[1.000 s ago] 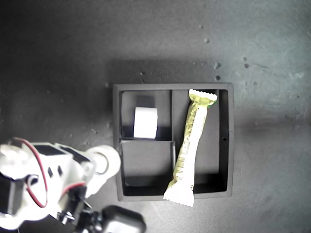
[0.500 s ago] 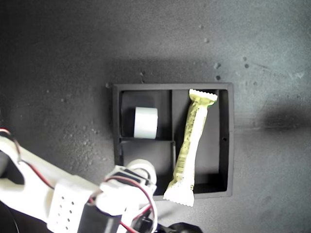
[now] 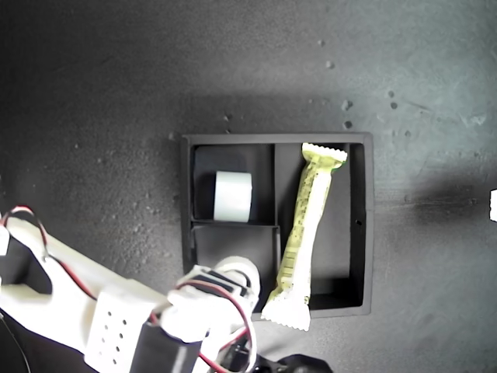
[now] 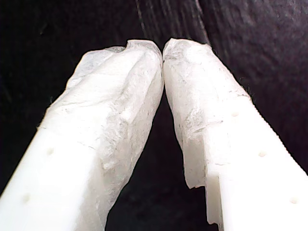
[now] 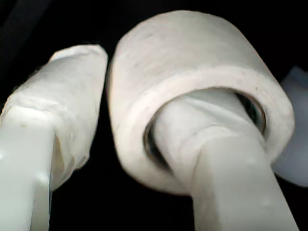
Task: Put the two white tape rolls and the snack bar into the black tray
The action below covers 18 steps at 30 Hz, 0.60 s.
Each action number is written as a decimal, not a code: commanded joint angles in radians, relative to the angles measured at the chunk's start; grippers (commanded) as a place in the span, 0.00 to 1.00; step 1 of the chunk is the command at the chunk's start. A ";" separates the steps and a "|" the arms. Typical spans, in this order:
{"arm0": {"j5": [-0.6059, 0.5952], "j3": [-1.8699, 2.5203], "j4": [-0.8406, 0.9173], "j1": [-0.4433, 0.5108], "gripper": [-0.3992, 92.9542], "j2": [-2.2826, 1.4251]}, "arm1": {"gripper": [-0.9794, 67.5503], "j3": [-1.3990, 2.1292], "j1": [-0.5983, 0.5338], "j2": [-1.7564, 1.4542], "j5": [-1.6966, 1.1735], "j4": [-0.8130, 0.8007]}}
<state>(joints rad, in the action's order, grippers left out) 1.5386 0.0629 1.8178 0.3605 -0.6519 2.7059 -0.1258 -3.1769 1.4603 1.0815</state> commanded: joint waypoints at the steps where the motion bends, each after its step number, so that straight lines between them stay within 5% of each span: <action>1: 0.021 0.035 0.020 -0.006 0.18 -0.067 | 0.01 -0.003 0.002 -0.008 -0.080 -0.023; 11: 0.020 0.189 0.020 -0.008 0.25 -0.216 | 0.01 -0.006 0.009 -0.008 -0.083 -0.018; 18: -0.002 0.982 0.012 -0.164 0.20 -0.991 | 0.01 -0.005 0.025 -0.061 -0.077 0.066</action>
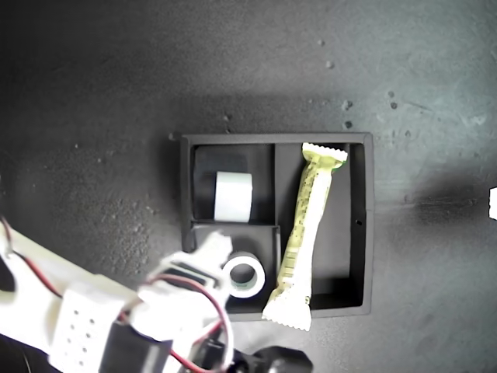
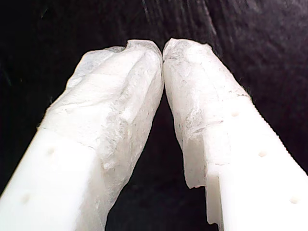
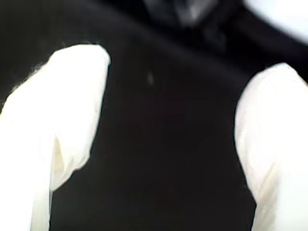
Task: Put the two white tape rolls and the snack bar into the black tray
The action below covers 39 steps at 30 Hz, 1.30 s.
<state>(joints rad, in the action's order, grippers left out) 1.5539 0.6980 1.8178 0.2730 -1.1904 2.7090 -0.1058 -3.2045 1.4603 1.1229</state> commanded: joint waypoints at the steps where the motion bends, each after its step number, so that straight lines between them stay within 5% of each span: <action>1: -0.028 0.456 0.003 -0.114 0.20 -0.569 | 0.01 0.003 0.005 -0.067 -0.074 0.032; 5: -0.097 0.896 -0.135 -0.224 0.15 -0.953 | 0.01 0.080 0.032 -0.137 -0.055 0.051; 9: -0.133 1.364 -0.371 -0.273 0.01 -1.276 | 0.01 0.175 0.072 -0.138 -0.046 0.049; 19: -0.135 1.980 -0.617 -0.276 0.00 -1.741 | 0.01 0.324 0.163 -0.141 -0.087 0.087; 29: -0.183 2.174 -0.687 -0.284 0.00 -1.867 | 0.01 0.414 0.204 -0.144 -0.117 0.069; 39: -0.176 2.367 -0.577 -0.275 0.00 -2.198 | 0.01 0.416 0.169 -0.144 -0.057 0.166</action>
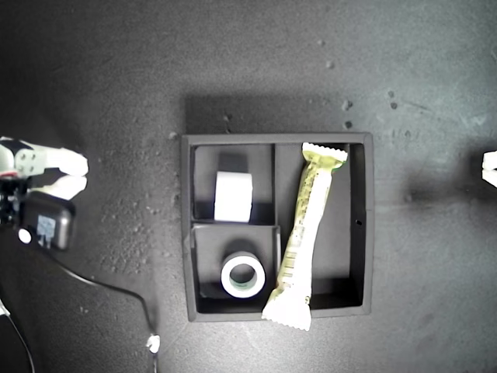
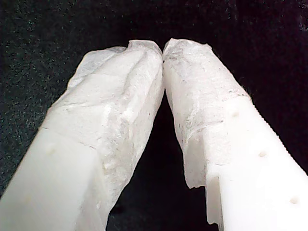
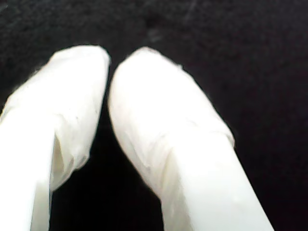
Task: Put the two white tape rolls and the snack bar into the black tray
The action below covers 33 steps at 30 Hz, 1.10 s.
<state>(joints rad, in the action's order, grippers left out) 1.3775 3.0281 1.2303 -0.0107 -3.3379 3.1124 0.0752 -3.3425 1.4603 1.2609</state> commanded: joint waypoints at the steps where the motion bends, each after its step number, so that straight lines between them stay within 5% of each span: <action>1: 0.002 0.046 0.011 0.005 0.00 -0.051 | 0.01 0.012 -0.012 -0.006 -0.015 0.051; 7: 0.038 0.110 0.011 0.005 0.00 -0.051 | 0.09 0.012 -0.057 0.006 0.051 0.081; 16: 0.293 0.110 0.166 0.026 0.01 -0.048 | 0.09 0.012 -0.095 0.002 -0.026 0.081; 19: 0.086 0.110 0.166 0.037 0.01 -0.049 | 0.09 0.012 -0.106 0.000 -0.069 0.081; 24: -0.054 0.110 0.166 0.074 0.01 -0.049 | 0.09 0.012 -0.107 -0.005 -0.069 0.081; 33: -0.048 0.110 0.166 0.074 0.01 -0.049 | 0.09 0.012 -0.107 -0.005 -0.069 0.080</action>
